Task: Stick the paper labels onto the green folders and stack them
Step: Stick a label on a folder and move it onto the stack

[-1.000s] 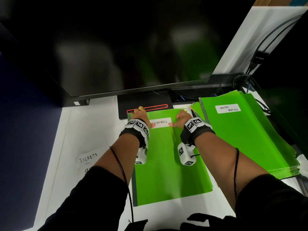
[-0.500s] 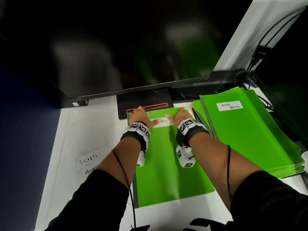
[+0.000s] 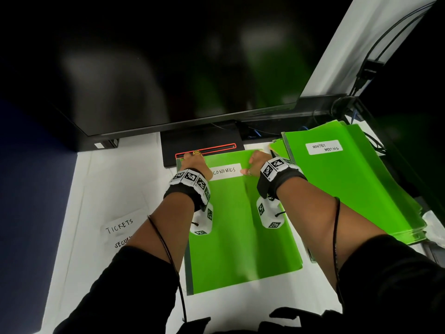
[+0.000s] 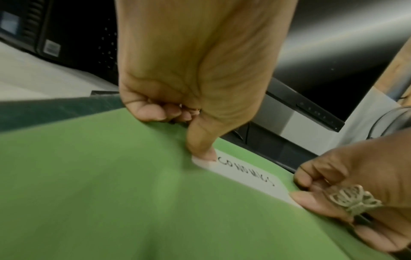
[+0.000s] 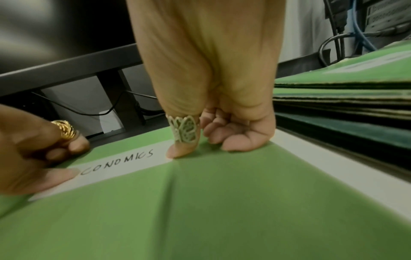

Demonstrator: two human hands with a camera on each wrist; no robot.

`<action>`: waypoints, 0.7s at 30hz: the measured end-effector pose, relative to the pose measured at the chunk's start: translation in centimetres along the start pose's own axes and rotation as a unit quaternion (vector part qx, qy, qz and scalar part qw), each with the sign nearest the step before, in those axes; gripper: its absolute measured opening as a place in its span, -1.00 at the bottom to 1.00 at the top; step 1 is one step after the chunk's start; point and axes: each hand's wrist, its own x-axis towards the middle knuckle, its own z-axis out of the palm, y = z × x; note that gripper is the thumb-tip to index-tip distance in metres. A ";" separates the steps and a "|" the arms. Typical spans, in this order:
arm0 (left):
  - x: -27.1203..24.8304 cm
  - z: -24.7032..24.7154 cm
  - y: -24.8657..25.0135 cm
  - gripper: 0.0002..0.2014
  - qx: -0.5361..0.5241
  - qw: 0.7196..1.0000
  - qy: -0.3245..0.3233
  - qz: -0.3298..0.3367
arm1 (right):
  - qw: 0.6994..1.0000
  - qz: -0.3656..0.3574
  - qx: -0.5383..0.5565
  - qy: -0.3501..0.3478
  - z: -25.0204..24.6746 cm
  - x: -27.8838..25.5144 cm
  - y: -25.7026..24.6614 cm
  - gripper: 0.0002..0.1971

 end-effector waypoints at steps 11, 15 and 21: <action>0.3 0.1 -0.1 -0.11 0.064 0.998 -0.018 0.014 | 1.000 0.007 0.016 -0.013 1.6 1.4 -0.9 0.08; 0.1 -1.0 0.0 -0.36 0.090 0.994 -0.044 0.031 | 1.000 0.000 -0.001 -0.003 0.4 0.9 0.3 -0.39; -0.5 -2.3 -0.7 -0.56 0.060 0.994 -0.036 0.080 | 0.997 0.013 0.072 0.020 0.3 0.1 -0.4 -0.19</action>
